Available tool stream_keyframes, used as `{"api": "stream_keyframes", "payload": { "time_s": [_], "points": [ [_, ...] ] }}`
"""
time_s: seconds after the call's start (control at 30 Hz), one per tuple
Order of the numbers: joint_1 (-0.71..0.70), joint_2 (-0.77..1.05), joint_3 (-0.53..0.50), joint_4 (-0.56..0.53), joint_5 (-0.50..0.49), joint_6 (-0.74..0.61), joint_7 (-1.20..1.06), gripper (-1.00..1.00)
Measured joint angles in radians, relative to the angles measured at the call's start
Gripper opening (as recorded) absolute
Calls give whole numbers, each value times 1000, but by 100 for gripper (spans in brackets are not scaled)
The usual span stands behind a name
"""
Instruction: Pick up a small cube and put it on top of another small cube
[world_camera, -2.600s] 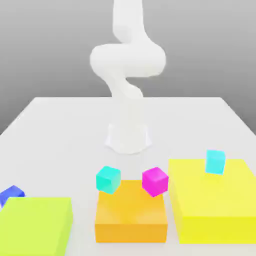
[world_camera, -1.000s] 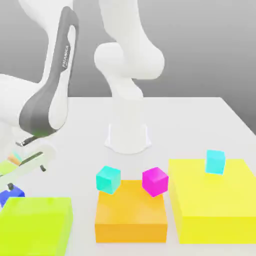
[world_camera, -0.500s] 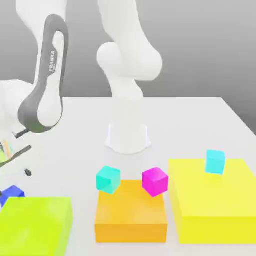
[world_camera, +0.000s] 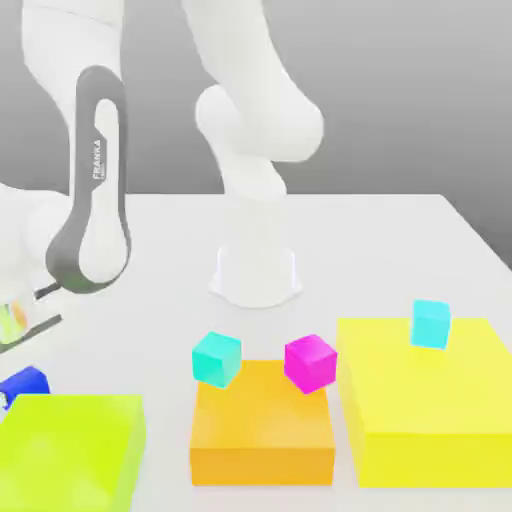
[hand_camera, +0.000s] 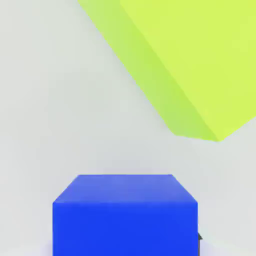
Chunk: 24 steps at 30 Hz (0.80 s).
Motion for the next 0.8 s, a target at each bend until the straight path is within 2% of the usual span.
{"api": "stream_keyframes", "payload": {
  "time_s": [0.07, 0.37, 0.63, 0.8],
  "points": [
    [22, 5, -26, 28, -40, -57, 60, -100],
    [202, 88, -223, 192, -333, -218, 486, -100],
    [395, 38, -227, 212, -419, -397, 918, -100],
    [507, -9, -183, 187, -399, -497, 1187, -100]
  ]
}}
